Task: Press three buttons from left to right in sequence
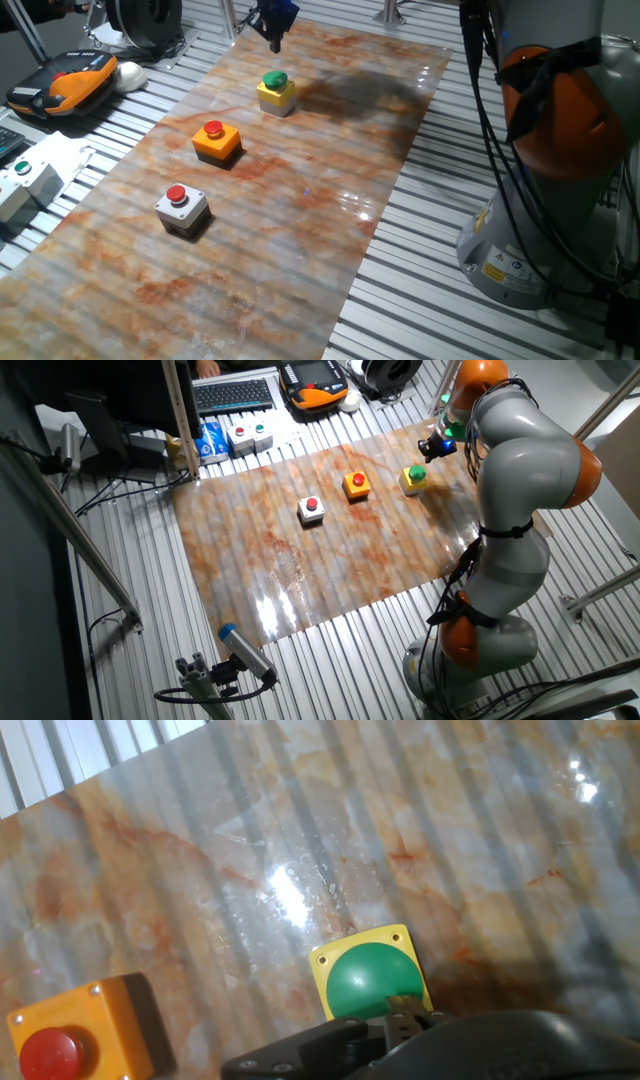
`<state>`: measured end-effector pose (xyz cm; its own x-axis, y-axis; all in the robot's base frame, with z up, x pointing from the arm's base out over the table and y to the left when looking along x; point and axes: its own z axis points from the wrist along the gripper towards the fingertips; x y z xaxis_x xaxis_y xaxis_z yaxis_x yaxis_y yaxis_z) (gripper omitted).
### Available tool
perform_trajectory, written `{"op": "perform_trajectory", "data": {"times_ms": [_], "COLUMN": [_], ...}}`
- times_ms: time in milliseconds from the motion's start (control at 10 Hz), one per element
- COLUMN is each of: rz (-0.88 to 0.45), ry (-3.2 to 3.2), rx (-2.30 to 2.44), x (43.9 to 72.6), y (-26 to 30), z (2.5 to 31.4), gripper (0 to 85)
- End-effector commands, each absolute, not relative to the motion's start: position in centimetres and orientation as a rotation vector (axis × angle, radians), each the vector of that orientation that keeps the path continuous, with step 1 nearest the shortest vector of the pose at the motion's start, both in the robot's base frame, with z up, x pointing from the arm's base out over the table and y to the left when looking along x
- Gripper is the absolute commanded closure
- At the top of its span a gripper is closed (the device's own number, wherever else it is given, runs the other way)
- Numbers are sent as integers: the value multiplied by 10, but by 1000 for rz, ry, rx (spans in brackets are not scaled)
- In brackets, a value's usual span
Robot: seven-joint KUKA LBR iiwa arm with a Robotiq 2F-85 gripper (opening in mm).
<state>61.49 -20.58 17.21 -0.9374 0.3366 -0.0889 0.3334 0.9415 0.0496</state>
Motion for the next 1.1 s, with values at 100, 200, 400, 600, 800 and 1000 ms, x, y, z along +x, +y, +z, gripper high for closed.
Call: {"op": "perform_trajectory", "data": {"times_ms": [100, 200, 400, 600, 800, 1000], "rz": [53, 55, 57, 65, 64, 61], "ry": [2997, 2997, 2994, 2990, 2986, 2985], "rx": [518, 518, 519, 521, 520, 515], "x": [617, 617, 619, 621, 622, 620], "y": [-206, -206, -205, -205, -205, -205], "z": [167, 165, 161, 154, 150, 150], "gripper": [850, 850, 850, 850, 850, 850]}}
